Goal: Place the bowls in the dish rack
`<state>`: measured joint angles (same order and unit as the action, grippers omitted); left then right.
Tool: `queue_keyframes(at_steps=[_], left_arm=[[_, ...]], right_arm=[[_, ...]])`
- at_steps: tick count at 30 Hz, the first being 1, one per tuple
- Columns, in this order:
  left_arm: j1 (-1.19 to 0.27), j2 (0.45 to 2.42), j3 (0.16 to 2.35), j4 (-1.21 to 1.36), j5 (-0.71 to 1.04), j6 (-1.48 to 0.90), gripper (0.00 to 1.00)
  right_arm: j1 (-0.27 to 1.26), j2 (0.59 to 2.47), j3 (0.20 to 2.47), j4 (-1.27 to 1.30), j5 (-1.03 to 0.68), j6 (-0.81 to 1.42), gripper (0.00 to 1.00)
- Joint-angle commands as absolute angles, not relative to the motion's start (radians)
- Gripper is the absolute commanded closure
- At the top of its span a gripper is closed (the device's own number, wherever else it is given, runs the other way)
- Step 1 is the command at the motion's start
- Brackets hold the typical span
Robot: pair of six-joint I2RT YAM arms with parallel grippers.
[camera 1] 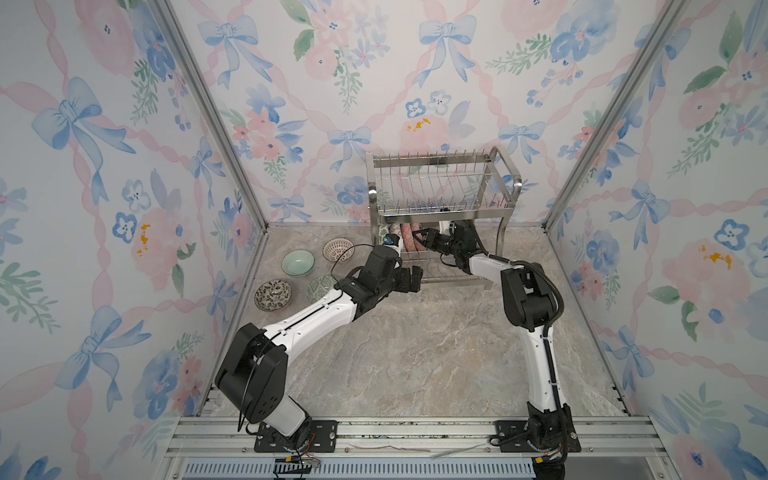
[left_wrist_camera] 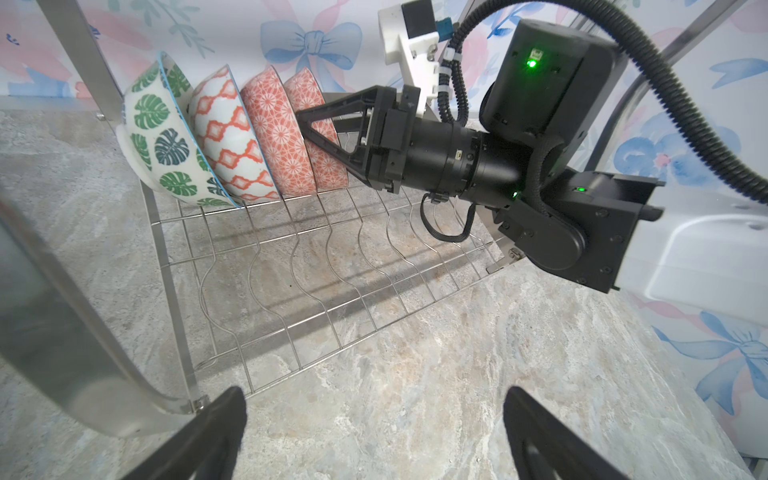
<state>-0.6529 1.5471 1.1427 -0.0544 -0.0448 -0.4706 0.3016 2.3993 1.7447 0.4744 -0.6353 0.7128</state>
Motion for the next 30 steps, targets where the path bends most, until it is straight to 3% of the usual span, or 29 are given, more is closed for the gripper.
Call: queue_keyframes(at_steps=[1, 30], left_arm=[[-0.646, 1.512, 1.131, -0.059, -0.047, -0.450, 0.02], [-0.641, 1.503, 1.129, -0.059, -0.048, -0.451, 0.02]], right_arm=[[0.301, 2.341, 1.723, 0.484, -0.644, 0.709, 0.64], [0.281, 2.265, 1.599, 0.567, -0.577, 0.724, 0.52]])
